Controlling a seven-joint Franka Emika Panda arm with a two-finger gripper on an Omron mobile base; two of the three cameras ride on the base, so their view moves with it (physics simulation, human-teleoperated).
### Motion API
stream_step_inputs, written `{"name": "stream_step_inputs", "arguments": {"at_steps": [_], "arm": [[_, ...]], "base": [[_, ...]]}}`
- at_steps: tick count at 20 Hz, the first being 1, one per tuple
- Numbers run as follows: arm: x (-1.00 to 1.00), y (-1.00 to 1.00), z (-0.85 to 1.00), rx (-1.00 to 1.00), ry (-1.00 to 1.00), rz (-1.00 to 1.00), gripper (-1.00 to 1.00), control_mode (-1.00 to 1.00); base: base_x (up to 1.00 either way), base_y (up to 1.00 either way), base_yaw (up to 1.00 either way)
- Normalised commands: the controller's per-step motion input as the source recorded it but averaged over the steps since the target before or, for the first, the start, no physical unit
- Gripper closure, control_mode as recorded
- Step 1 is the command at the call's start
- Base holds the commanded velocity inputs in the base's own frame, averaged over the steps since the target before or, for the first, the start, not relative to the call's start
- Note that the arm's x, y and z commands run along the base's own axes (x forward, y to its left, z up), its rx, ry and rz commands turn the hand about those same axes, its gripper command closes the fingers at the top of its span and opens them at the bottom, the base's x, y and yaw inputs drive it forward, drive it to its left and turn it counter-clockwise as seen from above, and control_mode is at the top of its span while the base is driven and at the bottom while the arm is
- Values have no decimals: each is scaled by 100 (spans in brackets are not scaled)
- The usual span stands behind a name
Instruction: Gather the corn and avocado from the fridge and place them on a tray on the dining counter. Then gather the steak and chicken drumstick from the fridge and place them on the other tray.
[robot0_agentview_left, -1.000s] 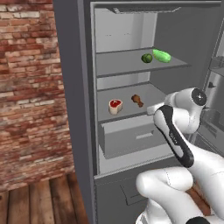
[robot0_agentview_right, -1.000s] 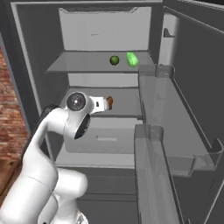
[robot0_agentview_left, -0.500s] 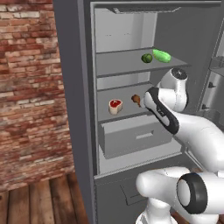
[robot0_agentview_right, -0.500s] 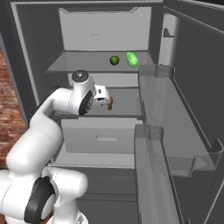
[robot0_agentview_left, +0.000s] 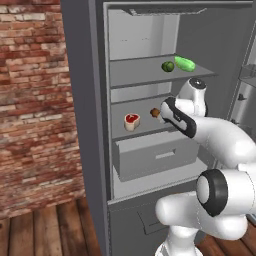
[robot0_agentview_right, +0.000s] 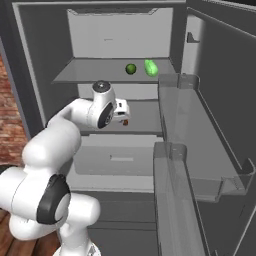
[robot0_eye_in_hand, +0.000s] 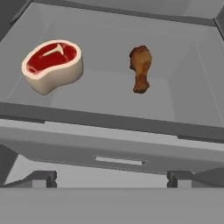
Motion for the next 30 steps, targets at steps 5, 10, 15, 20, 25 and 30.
{"name": "stream_step_inputs", "arguments": {"at_steps": [5,10,15,20,25,30], "arm": [[38,0,-13,0,0,-5,-100,-100],[33,0,-13,0,2,-8,-100,-100],[33,0,-13,0,4,-7,-100,-100],[38,0,-13,0,4,-4,-100,-100],[31,0,-16,0,2,0,-100,-100],[28,0,-21,0,1,0,-100,-100]], "base": [[0,0,0],[0,0,0],[0,0,0],[0,0,0],[0,0,0],[0,0,0]]}}
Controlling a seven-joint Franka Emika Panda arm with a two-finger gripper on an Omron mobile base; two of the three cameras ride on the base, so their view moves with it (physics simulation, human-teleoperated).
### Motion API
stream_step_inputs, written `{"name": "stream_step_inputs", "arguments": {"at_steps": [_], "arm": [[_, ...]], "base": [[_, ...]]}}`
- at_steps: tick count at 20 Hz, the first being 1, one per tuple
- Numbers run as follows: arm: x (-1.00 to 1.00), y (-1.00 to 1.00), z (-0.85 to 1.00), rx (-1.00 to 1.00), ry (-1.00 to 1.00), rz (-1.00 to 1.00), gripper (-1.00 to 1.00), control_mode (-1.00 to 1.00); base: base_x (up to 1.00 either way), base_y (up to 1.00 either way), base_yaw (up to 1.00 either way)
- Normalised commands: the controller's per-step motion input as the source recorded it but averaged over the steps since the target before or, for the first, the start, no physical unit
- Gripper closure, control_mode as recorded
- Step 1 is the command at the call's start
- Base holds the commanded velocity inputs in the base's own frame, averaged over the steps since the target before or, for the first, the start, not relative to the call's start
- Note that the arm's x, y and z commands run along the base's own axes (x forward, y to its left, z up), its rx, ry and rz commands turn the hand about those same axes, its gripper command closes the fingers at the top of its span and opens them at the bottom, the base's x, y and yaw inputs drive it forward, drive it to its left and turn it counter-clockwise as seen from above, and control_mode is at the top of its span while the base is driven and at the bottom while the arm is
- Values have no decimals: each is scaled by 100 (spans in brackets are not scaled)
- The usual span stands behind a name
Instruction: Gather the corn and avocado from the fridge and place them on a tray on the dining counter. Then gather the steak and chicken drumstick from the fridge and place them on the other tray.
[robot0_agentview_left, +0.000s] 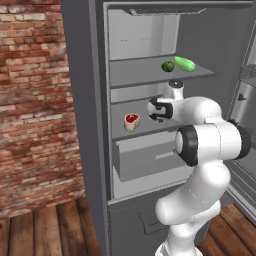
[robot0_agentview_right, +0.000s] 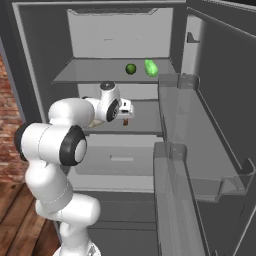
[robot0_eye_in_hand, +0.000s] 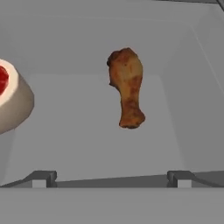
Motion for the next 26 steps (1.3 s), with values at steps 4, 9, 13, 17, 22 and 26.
{"name": "stream_step_inputs", "arguments": {"at_steps": [4,9,13,17,22,26], "arm": [[21,-6,-26,0,0,0,-100,-100],[24,-10,-19,0,0,0,-100,-100],[26,-10,-13,0,0,0,-100,-100],[30,-4,-11,0,0,0,-100,-100],[30,0,-12,0,0,0,-100,-100],[24,0,-12,0,0,0,-100,-100]], "base": [[0,0,0],[0,0,0],[0,0,0],[0,0,0],[0,0,0],[0,0,0]]}}
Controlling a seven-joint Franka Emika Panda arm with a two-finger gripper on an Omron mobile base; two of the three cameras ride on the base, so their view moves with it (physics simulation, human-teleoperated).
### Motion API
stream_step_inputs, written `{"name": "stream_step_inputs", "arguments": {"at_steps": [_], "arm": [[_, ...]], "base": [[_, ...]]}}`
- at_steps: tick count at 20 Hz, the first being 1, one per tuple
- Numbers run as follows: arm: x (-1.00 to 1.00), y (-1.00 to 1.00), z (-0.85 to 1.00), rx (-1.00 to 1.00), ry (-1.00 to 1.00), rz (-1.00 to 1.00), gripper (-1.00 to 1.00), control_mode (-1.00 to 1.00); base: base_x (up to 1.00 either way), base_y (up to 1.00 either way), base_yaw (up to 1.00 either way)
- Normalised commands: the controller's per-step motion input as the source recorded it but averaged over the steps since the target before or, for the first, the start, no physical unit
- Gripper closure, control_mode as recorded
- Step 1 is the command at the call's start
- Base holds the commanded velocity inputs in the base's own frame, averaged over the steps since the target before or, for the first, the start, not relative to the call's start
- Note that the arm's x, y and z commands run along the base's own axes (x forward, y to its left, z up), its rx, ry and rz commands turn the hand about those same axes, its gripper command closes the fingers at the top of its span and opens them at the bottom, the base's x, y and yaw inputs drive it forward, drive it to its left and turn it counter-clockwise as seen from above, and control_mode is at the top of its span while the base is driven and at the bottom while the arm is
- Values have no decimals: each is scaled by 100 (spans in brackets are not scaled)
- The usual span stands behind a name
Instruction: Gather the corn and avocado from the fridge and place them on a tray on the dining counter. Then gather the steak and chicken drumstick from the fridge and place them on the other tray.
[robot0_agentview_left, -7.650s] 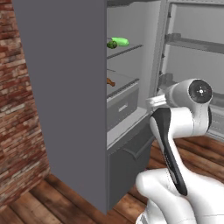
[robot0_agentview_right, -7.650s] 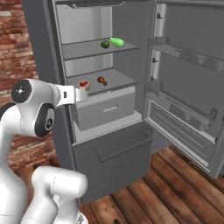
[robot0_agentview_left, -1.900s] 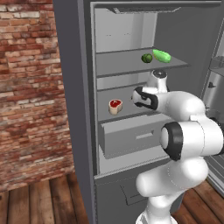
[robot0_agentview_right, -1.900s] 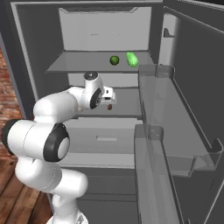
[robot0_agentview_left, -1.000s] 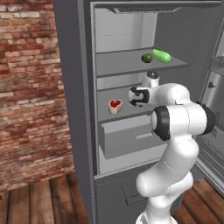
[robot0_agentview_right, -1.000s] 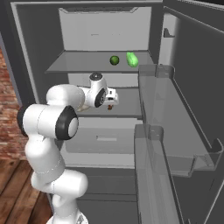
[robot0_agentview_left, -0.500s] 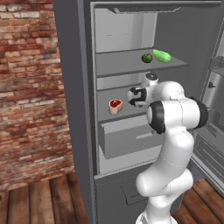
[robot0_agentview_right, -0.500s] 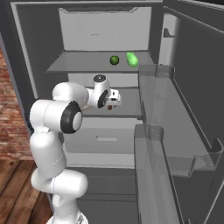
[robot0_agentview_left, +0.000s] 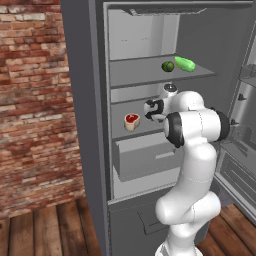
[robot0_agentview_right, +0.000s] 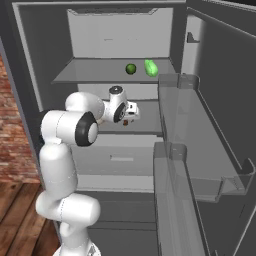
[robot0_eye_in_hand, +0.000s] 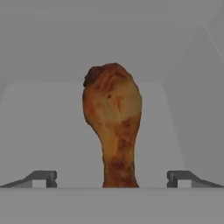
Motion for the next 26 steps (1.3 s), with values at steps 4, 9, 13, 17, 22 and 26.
{"name": "stream_step_inputs", "arguments": {"at_steps": [4,9,13,17,22,26], "arm": [[17,0,-12,0,0,0,-100,-100],[17,0,-19,0,0,0,-100,-100],[21,0,-22,0,0,0,-100,-100],[16,0,-26,0,0,0,100,-100],[2,0,-25,0,0,0,100,-100],[-5,0,-21,0,-1,1,100,-100]], "base": [[0,0,0],[0,0,0],[0,0,0],[0,0,0],[0,0,0],[0,0,0]]}}
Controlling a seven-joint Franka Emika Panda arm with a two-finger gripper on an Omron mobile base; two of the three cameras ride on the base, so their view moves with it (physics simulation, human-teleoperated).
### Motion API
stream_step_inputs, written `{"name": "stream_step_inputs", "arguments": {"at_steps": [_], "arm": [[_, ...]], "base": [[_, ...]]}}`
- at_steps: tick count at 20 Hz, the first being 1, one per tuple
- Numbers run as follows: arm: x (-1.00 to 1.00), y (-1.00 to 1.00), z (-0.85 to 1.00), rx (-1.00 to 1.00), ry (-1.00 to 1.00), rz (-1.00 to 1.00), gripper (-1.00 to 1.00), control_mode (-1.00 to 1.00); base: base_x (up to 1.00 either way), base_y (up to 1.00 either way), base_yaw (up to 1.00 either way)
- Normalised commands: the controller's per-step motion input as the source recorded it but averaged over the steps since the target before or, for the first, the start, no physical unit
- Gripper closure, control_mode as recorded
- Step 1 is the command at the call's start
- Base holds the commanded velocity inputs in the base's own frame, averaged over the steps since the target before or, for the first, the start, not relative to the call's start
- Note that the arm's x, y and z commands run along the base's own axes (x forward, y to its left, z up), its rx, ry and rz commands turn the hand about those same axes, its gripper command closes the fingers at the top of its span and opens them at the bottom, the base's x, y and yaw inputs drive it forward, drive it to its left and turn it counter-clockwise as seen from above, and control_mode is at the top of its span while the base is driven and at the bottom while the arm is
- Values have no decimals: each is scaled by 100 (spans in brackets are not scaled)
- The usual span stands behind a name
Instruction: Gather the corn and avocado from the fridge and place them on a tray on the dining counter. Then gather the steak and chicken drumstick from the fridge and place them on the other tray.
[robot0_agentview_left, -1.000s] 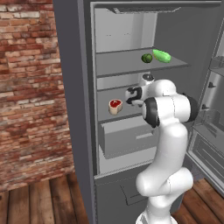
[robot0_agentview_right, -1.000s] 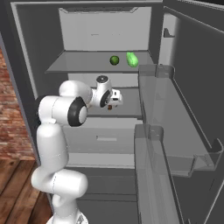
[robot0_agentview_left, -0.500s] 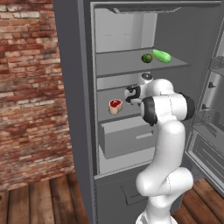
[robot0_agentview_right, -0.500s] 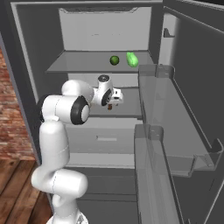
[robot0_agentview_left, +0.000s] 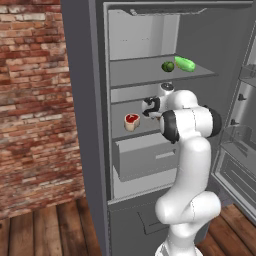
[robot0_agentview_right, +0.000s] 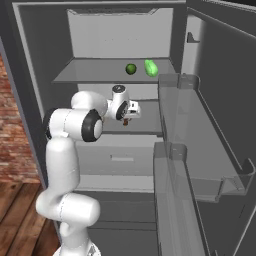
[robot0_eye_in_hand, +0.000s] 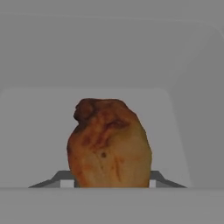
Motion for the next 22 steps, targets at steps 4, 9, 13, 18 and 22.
{"name": "stream_step_inputs", "arguments": {"at_steps": [4,9,13,18,22], "arm": [[-52,-2,-3,0,-12,4,100,-100],[-88,-9,14,1,-16,1,100,-100],[-91,-6,42,3,-17,0,100,-100],[-97,-15,80,3,-16,0,100,-100],[-85,-9,100,3,-9,-3,100,-100]], "base": [[0,0,0],[0,0,0],[0,0,0],[0,0,0],[0,0,0]]}}
